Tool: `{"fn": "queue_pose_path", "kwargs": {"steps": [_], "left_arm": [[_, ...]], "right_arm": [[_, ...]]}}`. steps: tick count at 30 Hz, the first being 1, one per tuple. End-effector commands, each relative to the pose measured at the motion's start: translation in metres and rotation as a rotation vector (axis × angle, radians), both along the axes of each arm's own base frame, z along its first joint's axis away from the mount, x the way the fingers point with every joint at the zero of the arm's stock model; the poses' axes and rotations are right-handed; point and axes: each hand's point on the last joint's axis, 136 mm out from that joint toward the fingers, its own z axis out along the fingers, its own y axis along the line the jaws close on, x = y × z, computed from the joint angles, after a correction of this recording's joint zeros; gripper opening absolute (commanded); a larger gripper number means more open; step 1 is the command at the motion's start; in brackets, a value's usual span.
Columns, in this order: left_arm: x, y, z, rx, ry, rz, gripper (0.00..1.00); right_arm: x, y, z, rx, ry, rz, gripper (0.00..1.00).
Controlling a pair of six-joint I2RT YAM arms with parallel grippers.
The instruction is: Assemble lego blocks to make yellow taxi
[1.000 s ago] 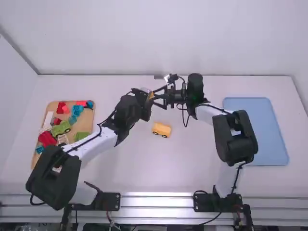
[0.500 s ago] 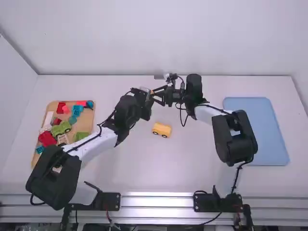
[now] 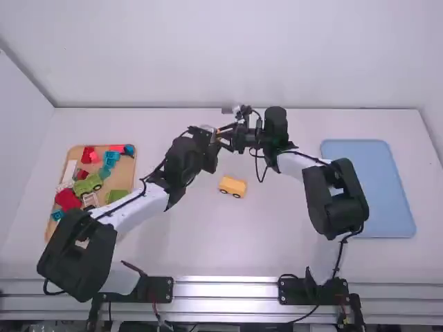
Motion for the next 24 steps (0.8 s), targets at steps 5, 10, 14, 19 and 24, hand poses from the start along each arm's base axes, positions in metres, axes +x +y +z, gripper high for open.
{"fn": "queue_pose_path", "kwargs": {"steps": [5,10,14,19,24], "left_arm": [[-0.004,-0.003,-0.004,-0.002,0.006,-0.012,0.11],[-0.004,-0.002,-0.004,-0.003,0.005,-0.011,0.36],[-0.004,-0.003,-0.004,-0.003,0.006,-0.013,0.72],[-0.004,-0.002,-0.005,0.000,0.010,-0.011,0.99],[-0.004,-0.002,-0.004,0.001,0.004,-0.011,0.99]], "right_arm": [[-0.001,0.006,0.007,0.009,-0.024,0.023,0.30],[0.002,0.005,0.008,0.009,-0.056,0.014,0.24],[0.012,-0.002,0.008,0.002,-0.072,-0.031,0.22],[0.042,-0.015,-0.001,-0.052,-0.099,-0.206,0.21],[0.074,-0.042,-0.007,-0.134,-0.107,-0.407,0.20]]}}
